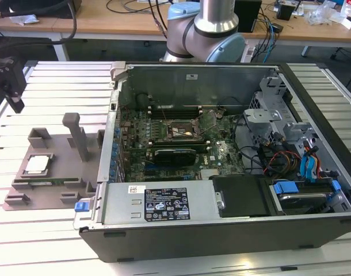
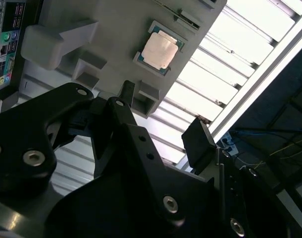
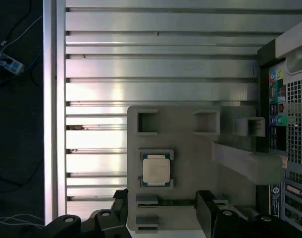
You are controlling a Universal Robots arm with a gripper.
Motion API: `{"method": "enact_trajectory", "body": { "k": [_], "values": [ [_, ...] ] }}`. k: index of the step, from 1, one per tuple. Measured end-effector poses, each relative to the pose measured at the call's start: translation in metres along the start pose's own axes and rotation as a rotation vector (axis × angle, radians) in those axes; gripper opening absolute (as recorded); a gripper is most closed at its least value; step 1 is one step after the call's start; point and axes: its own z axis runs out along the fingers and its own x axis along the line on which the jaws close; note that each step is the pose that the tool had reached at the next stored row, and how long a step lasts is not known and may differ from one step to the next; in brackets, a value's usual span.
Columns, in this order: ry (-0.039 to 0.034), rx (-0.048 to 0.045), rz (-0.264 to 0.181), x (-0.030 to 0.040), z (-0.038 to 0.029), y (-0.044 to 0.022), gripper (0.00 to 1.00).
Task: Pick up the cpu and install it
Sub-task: 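Pick up the cpu and move it towards the insertion slot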
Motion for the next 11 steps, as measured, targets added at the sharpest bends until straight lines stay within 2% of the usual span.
{"method": "enact_trajectory", "body": {
  "k": [11],
  "values": [
    [0.0000,0.0000,0.000,0.0002,0.0089,0.0000,0.66]
  ]
}}
